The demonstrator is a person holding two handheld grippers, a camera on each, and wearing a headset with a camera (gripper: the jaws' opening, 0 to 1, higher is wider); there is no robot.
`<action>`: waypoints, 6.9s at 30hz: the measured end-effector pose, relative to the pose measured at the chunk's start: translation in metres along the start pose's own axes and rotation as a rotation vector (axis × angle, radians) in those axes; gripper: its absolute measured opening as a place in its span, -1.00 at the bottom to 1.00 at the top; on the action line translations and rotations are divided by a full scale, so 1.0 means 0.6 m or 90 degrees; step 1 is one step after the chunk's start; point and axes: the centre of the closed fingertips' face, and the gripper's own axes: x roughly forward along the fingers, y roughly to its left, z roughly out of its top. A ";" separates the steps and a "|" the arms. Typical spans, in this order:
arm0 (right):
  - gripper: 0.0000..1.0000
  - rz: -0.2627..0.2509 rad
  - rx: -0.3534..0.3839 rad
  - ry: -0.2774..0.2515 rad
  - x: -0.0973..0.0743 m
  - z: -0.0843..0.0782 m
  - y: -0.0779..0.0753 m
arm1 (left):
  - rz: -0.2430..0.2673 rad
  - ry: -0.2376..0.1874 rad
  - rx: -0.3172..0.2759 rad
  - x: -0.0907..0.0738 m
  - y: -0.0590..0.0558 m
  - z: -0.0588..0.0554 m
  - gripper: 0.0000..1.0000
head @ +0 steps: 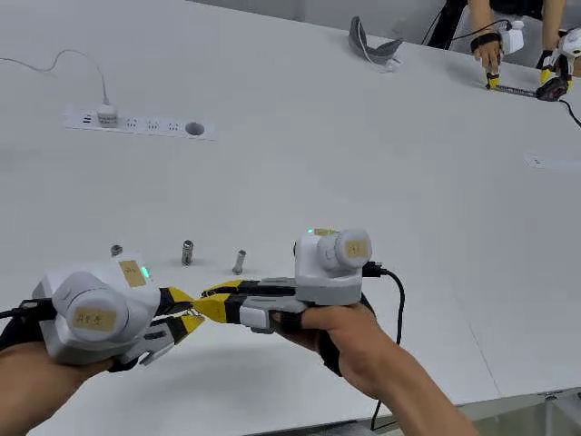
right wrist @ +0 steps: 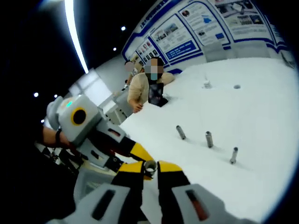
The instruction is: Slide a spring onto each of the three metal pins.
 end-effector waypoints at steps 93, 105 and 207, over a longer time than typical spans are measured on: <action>-0.75 0.012 -0.426 0.362 -0.070 -0.008 -0.090 | 0.014 -0.041 -0.117 -0.046 0.039 -0.037 -0.29; -0.75 -0.010 -0.418 0.369 -0.077 0.009 -0.139 | 0.043 -0.043 -0.140 -0.067 0.064 -0.050 -0.17; -0.75 -0.034 -0.466 0.500 0.044 -0.057 -0.284 | 0.145 -0.010 -0.255 -0.149 0.096 -0.136 0.49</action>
